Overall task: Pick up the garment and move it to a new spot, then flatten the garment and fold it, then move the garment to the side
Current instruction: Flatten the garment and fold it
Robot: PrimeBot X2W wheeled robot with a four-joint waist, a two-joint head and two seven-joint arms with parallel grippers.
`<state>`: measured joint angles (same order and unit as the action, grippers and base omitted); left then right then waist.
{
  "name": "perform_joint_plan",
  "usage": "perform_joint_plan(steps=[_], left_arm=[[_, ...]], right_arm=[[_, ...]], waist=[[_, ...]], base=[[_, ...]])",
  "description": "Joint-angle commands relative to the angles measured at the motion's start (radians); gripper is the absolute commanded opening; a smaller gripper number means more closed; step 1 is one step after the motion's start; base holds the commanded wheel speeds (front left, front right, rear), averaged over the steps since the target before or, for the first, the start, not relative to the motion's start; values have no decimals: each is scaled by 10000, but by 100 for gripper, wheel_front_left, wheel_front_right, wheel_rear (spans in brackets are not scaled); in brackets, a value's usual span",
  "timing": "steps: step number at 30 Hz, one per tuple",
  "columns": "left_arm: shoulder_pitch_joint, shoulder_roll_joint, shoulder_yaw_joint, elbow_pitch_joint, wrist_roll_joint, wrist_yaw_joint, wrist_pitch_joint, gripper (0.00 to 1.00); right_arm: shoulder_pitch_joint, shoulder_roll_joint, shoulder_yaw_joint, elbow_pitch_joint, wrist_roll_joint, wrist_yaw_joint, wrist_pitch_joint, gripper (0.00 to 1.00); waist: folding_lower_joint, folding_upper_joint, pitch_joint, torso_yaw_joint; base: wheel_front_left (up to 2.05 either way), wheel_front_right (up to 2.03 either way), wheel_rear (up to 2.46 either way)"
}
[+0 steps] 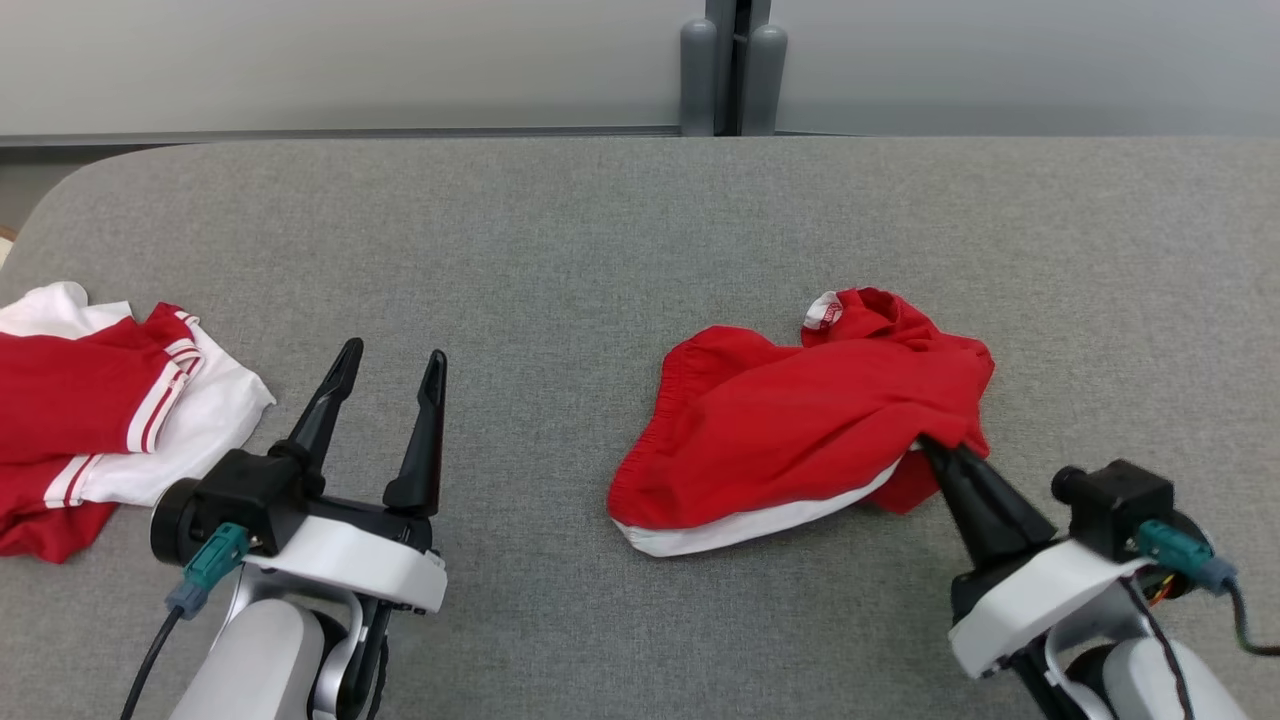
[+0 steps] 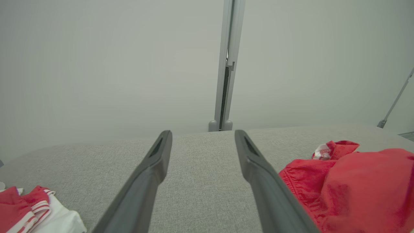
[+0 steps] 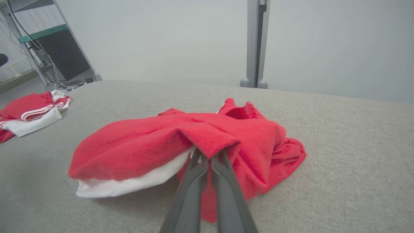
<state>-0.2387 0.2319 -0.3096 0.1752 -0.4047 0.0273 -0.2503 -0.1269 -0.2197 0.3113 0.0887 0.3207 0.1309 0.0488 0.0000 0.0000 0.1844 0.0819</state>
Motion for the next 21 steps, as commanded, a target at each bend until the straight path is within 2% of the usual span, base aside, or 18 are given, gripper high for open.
perform_joint_plan(steps=[1, 8, 15, 16, 17, 21], left_arm=[[-265, -31, -38, -18, 83, -22, -27, 100], [-682, -240, -270, 56, 177, -114, -66, 100], [-1159, -458, -431, 231, 281, -240, -110, 100], [-1207, -484, -438, 250, 298, -239, -121, 100], [-1248, -503, -438, 262, 334, -248, -130, 100], [-1196, -512, -367, 365, 404, -233, -144, 100]], right_arm=[[-264, -89, -326, -118, -54, -3, 138, 0], [-1085, -251, -1263, 9, -213, -3, 498, 0], [-2300, -431, -1603, 1235, -170, -3, 519, 0], [-2424, -400, -1641, 1484, -132, -3, 436, 11], [-2564, -416, -1618, 1689, -144, -3, 325, 100], [-2656, -378, -1544, 2386, 25, -3, -404, 100]], waist=[[0, 0, 146, 56], [0, 0, 658, 384], [0, 0, 1167, 695], [0, 0, 1189, 697], [0, 0, 1207, 695], [0, 0, 1104, 536]], base=[[0, 0, 0], [0, 0, 0], [0, 0, 0], [0, 0, 0], [0, 0, 0], [0, 0, 0]])
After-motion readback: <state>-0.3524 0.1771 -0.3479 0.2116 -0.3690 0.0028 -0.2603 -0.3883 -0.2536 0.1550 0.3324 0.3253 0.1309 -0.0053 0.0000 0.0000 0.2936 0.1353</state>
